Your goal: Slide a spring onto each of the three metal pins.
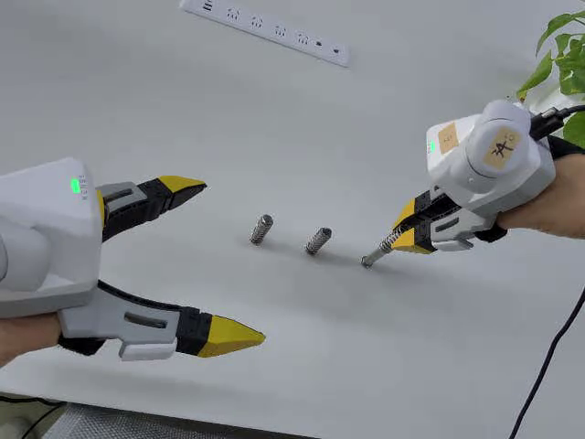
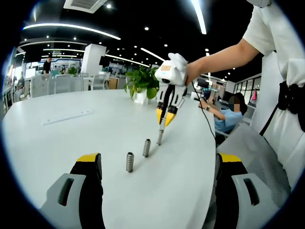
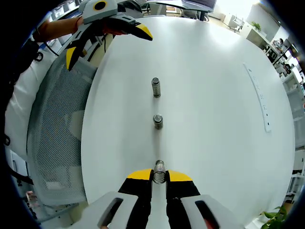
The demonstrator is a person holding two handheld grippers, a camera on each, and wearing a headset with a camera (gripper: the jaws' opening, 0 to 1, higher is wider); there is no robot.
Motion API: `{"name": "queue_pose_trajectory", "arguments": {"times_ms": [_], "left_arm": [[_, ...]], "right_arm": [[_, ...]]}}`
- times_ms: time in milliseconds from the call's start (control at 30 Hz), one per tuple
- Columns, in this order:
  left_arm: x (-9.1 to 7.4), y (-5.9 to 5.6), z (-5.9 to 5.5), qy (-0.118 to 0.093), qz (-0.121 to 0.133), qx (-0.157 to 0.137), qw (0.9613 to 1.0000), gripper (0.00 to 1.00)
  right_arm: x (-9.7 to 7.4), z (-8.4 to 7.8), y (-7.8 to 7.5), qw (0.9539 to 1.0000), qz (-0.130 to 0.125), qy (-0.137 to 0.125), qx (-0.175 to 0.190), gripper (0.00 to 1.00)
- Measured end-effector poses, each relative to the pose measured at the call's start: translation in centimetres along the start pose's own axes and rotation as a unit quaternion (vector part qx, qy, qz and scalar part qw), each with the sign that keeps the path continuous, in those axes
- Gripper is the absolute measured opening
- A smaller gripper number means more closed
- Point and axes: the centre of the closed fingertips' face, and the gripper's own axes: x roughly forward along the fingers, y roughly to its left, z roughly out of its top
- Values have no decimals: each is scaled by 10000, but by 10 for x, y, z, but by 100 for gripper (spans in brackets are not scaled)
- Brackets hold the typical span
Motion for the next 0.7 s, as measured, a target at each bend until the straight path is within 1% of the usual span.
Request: {"name": "queue_pose_trajectory", "arguments": {"times_ms": [267, 467, 700], "left_arm": [[0, 1, -2, 19, 2, -9, 10000, 99], [0, 0, -3, 37, -9, -12, 10000, 99], [0, -2, -3, 35, -17, -34, 10000, 99]], "right_arm": [[7, -3, 0, 10000, 19, 34, -61, 7], [18, -4, 0, 9999, 3, 33, -141, 7], [26, -6, 1, 9999, 18, 29, -122, 7]]}}
